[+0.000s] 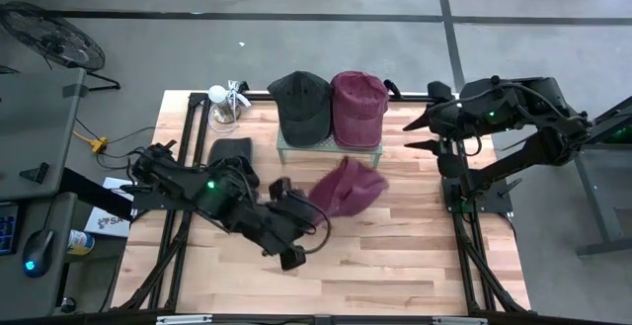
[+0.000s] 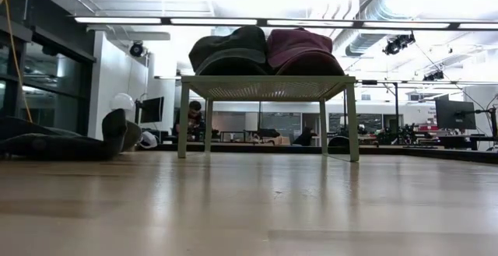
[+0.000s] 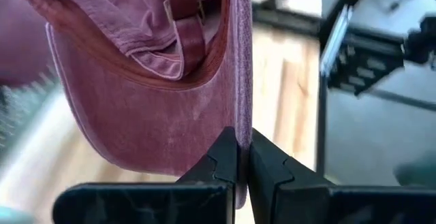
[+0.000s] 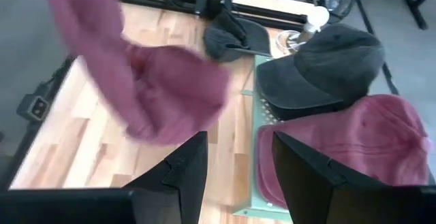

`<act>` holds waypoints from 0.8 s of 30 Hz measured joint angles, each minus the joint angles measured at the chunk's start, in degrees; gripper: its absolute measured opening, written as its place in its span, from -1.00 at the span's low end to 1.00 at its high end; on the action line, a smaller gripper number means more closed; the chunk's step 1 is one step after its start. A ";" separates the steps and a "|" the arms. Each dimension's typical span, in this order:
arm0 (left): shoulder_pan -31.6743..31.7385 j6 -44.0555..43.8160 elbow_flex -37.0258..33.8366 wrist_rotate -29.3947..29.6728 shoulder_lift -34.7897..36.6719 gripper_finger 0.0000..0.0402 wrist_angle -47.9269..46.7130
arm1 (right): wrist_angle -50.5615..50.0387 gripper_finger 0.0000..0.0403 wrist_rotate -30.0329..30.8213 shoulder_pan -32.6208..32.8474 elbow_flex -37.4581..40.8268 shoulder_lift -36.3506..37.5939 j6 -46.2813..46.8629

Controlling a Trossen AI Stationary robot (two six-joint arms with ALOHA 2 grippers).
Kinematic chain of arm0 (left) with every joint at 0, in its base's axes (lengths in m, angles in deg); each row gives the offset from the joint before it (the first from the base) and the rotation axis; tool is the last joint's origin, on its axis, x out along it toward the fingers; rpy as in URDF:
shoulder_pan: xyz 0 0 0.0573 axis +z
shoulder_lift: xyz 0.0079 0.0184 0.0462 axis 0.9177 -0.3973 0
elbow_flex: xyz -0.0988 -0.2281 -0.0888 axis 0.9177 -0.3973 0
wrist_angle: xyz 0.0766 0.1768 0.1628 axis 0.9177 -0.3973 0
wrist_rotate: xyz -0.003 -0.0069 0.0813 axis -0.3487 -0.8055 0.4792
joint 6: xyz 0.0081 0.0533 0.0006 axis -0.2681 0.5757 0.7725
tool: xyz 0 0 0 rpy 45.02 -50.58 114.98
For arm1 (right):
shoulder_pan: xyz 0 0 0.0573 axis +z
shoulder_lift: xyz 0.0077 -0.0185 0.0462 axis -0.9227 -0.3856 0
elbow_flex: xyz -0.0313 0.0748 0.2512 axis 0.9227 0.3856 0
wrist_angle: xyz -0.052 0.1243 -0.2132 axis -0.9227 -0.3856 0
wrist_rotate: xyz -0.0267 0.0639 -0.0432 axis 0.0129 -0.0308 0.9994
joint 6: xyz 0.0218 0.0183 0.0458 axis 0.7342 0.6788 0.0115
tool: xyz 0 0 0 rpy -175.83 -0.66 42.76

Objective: Pick & Place hat
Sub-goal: Stack the dark red cap on the other dark red caps on the shelf

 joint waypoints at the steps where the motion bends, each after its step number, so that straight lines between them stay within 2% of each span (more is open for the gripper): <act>1: 0.00 1.49 1.37 1.60 0.00 -0.96 -0.25 | 0.05 -0.22 -0.71 0.00 0.00 0.00 -0.23; 10: 0.04 9.57 7.55 10.63 0.00 -0.96 -3.21 | 4.26 -0.20 -3.90 0.07 0.00 0.07 -3.00; 20: 0.07 11.38 8.49 14.33 0.00 -0.96 -3.19 | 7.64 -0.20 -10.70 0.07 0.00 0.07 -8.07; 24: 0.04 11.38 8.49 14.37 0.00 -0.96 -3.15 | 8.98 -0.20 -11.05 0.07 0.00 0.07 -9.46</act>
